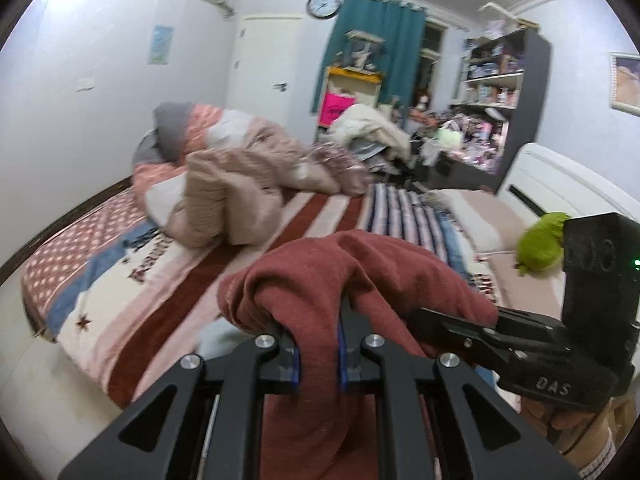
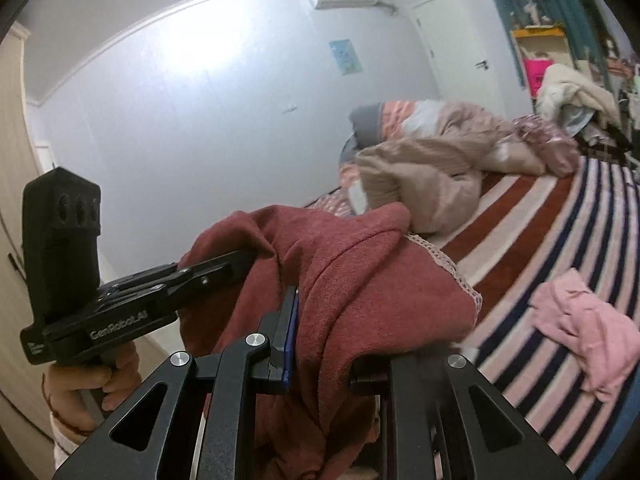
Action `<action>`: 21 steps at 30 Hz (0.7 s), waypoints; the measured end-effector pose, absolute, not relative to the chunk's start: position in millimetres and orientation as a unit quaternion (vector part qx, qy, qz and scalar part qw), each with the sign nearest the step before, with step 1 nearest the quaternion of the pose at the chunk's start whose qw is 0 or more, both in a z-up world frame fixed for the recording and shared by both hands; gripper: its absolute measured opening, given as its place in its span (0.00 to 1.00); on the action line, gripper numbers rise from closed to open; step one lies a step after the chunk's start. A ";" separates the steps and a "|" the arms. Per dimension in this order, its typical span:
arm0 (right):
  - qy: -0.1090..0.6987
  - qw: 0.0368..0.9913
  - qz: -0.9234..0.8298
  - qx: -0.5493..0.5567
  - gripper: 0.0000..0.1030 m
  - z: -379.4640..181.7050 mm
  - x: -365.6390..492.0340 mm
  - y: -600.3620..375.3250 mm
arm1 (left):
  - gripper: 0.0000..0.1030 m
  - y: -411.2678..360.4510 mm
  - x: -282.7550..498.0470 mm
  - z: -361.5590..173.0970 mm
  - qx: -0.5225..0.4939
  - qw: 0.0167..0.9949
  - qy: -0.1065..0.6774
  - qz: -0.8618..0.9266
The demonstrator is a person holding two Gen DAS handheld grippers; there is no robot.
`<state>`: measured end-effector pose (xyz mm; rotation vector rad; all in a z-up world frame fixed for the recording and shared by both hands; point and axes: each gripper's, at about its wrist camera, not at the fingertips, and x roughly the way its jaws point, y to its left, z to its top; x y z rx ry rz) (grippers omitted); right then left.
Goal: Fold small clothes
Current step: 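Carry the red garment with both tools onto the clothes pile and release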
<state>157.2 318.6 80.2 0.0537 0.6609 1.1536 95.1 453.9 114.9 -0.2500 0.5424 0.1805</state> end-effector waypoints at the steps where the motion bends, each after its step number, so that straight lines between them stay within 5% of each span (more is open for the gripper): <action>1: 0.311 0.784 0.537 0.024 0.13 77.2 158.5 325.3 | 0.10 466.0 101.0 107.4 -0.125 0.949 0.274 0.096; 10: 0.370 0.767 0.524 -0.006 0.18 1.8 193.8 381.4 | 0.13 527.8 152.1 19.3 -0.155 0.917 0.344 0.126; 14: 0.380 0.770 0.513 0.012 0.62 -19.3 216.7 371.2 | 0.16 535.1 157.4 2.0 -0.181 0.913 0.350 0.106; 16: 0.388 0.764 0.515 0.024 0.63 -22.9 226.5 367.4 | 0.19 533.4 160.2 -0.5 -0.178 0.911 0.358 0.098; 21: 0.373 0.769 0.519 0.035 0.62 -17.9 229.4 359.3 | 0.50 529.5 158.3 2.7 -0.176 0.911 0.358 0.105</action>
